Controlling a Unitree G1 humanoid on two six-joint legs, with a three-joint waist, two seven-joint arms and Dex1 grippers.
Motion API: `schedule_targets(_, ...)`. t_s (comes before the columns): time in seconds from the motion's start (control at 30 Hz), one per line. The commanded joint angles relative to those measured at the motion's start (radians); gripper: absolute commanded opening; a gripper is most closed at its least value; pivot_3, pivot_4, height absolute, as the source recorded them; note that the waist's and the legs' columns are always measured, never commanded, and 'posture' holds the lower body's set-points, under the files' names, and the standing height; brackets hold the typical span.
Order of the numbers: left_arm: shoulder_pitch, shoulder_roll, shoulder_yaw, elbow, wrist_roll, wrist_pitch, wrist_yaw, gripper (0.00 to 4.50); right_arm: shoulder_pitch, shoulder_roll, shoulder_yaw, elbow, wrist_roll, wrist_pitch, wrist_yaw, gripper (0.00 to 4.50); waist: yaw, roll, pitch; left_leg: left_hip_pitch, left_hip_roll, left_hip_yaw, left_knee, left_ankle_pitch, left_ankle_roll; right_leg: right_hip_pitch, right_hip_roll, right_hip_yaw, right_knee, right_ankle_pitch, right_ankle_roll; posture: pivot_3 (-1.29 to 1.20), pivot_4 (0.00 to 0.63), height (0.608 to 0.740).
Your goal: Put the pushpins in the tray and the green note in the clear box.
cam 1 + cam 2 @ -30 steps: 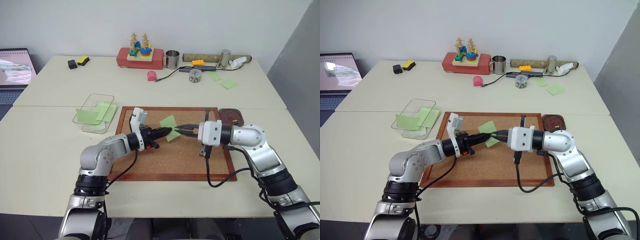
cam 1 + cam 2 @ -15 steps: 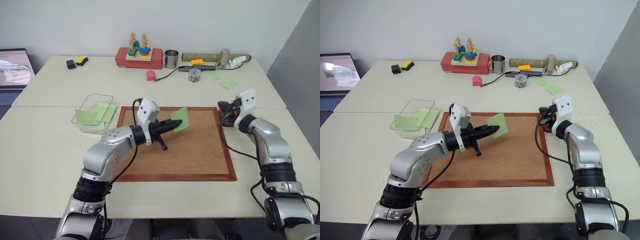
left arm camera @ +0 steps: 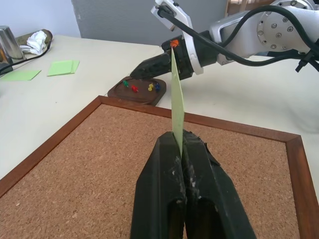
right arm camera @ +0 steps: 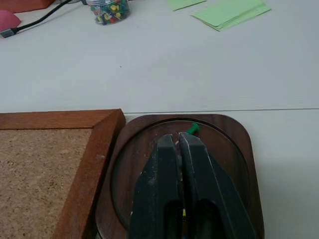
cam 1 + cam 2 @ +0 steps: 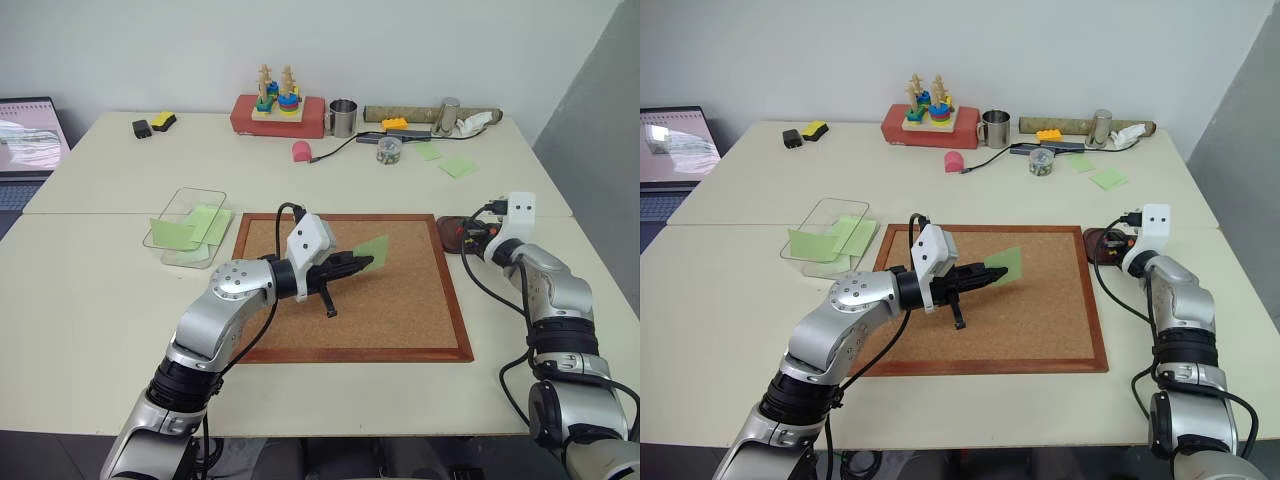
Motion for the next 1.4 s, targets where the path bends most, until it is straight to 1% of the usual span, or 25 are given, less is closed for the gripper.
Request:
schedule_targets(0.03, -0.016, -0.002, -0.001, -0.008, 0.005, -0.017, -0.012, 0.0, -0.03, -0.005, -0.027, -0.008, 0.03, 0.017, -0.005, 0.59, 0.0, 0.0, 0.0, 0.0, 0.0, 0.0, 0.0, 0.0, 0.0, 0.0, 0.0, 0.0, 0.0, 0.0, 0.0, 0.0, 0.15, 0.74)
schedule_targets(0.13, -0.014, -0.004, 0.003, -0.008, 0.006, -0.015, -0.011, 0.0, -0.028, -0.006, -0.026, -0.008, 0.038, 0.02, -0.003, 1.23, 0.0, 0.0, 0.0, 0.0, 0.0, 0.0, 0.0, 0.0, 0.0, 0.0, 0.0, 0.0, 0.0, 0.0, 0.0, 0.0, 0.15, 0.74)
schedule_targets(0.37, -0.007, -0.01, 0.009, -0.018, 0.003, -0.01, -0.006, 0.0, -0.035, -0.013, -0.027, -0.002, 0.035, 0.013, -0.001, 2.9, 0.0, 0.0, 0.0, 0.0, 0.0, 0.0, 0.0, 0.0, 0.0, 0.0, 0.0, 0.0, 0.0, 0.0, 0.0, 0.0, 0.15, 0.74)
schedule_targets(0.4, -0.007, -0.011, 0.009, -0.018, 0.004, -0.009, -0.006, 0.0, -0.036, -0.015, -0.028, 0.001, 0.033, 0.008, -0.001, 3.07, 0.0, 0.0, 0.0, 0.0, 0.0, 0.0, 0.0, 0.0, 0.0, 0.0, 0.0, 0.0, 0.0, 0.0, 0.0, 0.0, 0.15, 0.74)
schedule_targets(0.47, -0.007, -0.011, 0.01, -0.018, 0.003, -0.009, -0.005, 0.0, -0.038, -0.016, -0.028, 0.002, 0.03, -0.002, -0.002, 3.58, 0.0, 0.0, 0.0, 0.0, 0.0, 0.0, 0.0, 0.0, 0.0, 0.0, 0.0, 0.0, 0.0, 0.0, 0.0, 0.0, 0.15, 0.74)
schedule_targets(0.57, -0.011, -0.011, 0.014, -0.017, 0.0, -0.007, -0.005, 0.0, -0.043, -0.023, -0.022, -0.007, 0.025, -0.027, 0.007, 4.16, 0.0, 0.0, 0.0, 0.0, 0.0, 0.0, 0.0, 0.0, 0.0, 0.0, 0.0, 0.0, 0.0, 0.0, 0.0, 0.0, 0.15, 0.74)
schedule_targets(0.6, -0.011, -0.009, 0.016, -0.015, -0.001, -0.007, -0.007, 0.0, -0.043, -0.025, -0.017, -0.018, 0.023, -0.038, 0.015, 4.46, 0.0, 0.0, 0.0, 0.0, 0.0, 0.0, 0.0, 0.0, 0.0, 0.0, 0.0, 0.0, 0.0, 0.0, 0.0, 0.0, 0.15, 0.74)
schedule_targets(0.7, -0.019, -0.001, 0.033, -0.004, -0.004, -0.004, -0.008, 0.0, -0.033, -0.038, 0.027, -0.095, 0.026, -0.068, 0.094, 4.49, 0.0, 0.0, 0.0, 0.0, 0.0, 0.0, 0.0, 0.0, 0.0, 0.0, 0.0, 0.0, 0.0, 0.0, 0.0, 0.0, 0.15, 0.74)
schedule_targets(0.83, -0.035, 0.009, 0.075, 0.015, -0.017, 0.018, 0.005, 0.0, 0.011, -0.05, 0.101, -0.276, 0.073, -0.045, 0.249, 4.49, -0.003, 0.001, 0.0, 0.0, 0.0, 0.0, 0.0, 0.0, 0.0, 0.0, 0.001, 0.0, 0.0, 0.0, 0.0, 0.0, 0.15, 0.74)
schedule_targets(0.97, -0.065, 0.028, 0.178, 0.055, -0.036, 0.065, 0.067, 0.0, 0.065, -0.075, 0.17, -0.449, 0.108, -0.044, 0.371, 4.49, 0.0, 0.001, 0.0, -0.001, 0.0, -0.002, 0.0, 0.0, 0.0, 0.0, 0.001, -0.002, 0.0, 0.0, 0.0, 0.0, 0.15, 0.74)
schedule_targets(1.0, -0.069, 0.033, 0.197, 0.061, -0.039, 0.076, 0.079, 0.0, 0.074, -0.077, 0.178, -0.476, 0.115, -0.04, 0.386, 4.49, 0.001, 0.001, 0.0, -0.001, 0.0, -0.003, 0.0, 0.0, 0.0, 0.0, 0.001, -0.003, 0.0, 0.0, 0.0, 0.0, 0.15, 0.74)
schedule_targets(1.13, -0.106, 0.077, 0.336, 0.192, 0.014, 0.073, 0.228, 0.0, 0.107, -0.054, 0.23, -0.653, 0.207, 0.04, 0.433, 4.49, 0.0, 0.001, 0.001, -0.001, 0.0, -0.003, 0.001, 0.0, 0.0, 0.0, 0.001, -0.003, 0.0, 0.0, 0.0, 0.0, 0.15, 0.74)
schedule_targets(1.23, -0.117, 0.102, 0.39, 0.27, 0.065, 0.052, 0.327, 0.0, 0.104, -0.029, 0.265, -0.742, 0.268, 0.104, 0.434, 4.49, -0.002, 0.001, 0.001, -0.001, 0.001, -0.004, 0.0, 0.0, 0.0, 0.0, 0.001, -0.003, 0.0, 0.0, 0.0, 0.0, 0.15, 0.74)
schedule_targets(1.3, -0.12, 0.114, 0.42, 0.311, 0.117, 0.032, 0.42, 0.0, 0.087, -0.005, 0.285, -0.789, 0.31, 0.144, 0.423, 4.49, 0.001, 0.001, 0.001, -0.001, 0.001, -0.004, 0.0, 0.0, 0.0, 0.0, 0.001, -0.004, 0.0, 0.0, 0.0, 0.0, 0.15, 0.74)
schedule_targets(1.4, -0.122, 0.127, 0.459, 0.355, 0.175, -0.005, 0.53, 0.0, 0.06, 0.024, 0.302, -0.826, 0.346, 0.184, 0.405, 4.49, 0.002, 0.0, 0.001, -0.002, 0.001, -0.005, 0.001, 0.0, 0.0, 0.0, 0.0, -0.005, 0.0, 0.0, 0.0, 0.0, 0.15, 0.74)
